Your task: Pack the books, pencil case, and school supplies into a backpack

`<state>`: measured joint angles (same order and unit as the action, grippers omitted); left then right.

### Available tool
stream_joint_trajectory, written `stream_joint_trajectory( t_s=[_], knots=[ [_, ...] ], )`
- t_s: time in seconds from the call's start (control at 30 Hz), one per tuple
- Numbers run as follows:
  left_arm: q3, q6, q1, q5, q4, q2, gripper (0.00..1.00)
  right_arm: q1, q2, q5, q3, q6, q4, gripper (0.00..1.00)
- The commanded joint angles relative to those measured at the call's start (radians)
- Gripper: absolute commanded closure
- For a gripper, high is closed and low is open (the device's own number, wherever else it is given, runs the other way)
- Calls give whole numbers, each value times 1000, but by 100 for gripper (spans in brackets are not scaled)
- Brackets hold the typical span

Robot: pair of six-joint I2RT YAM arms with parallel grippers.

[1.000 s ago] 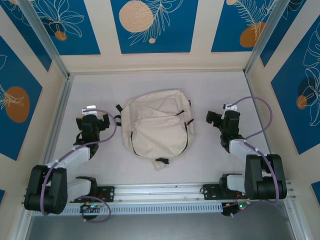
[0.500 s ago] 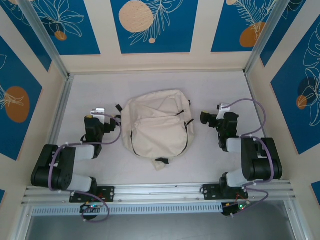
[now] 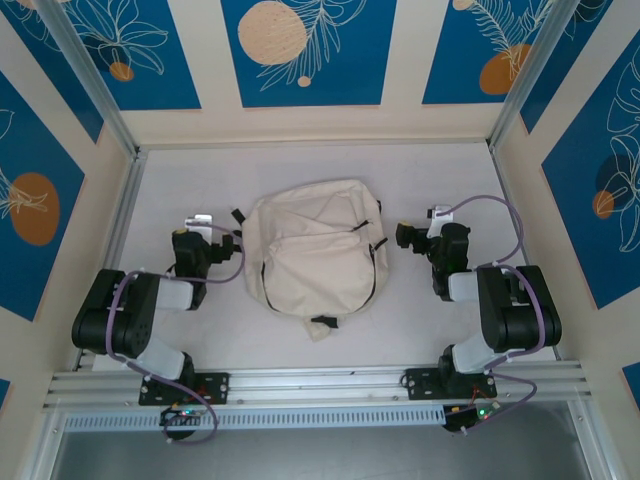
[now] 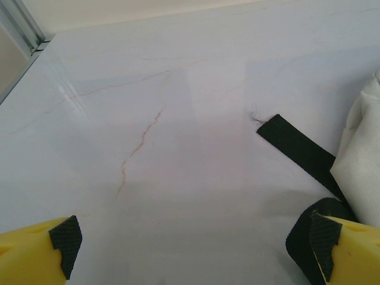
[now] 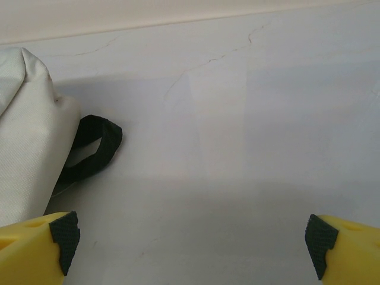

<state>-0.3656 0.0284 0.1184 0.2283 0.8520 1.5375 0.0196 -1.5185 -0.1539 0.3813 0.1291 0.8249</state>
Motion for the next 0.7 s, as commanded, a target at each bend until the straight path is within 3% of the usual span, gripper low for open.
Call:
stream_joint_trajectory(
  t_s=[0.0,0.67],
  knots=[
    [-16,-11,-19,-9,20,-1,0,-3,-7,-19,24,-15,9,1],
    [-19,-9,-17,-8,16,2,0,-2,-3,-7,14,-19,24,1]
  ],
)
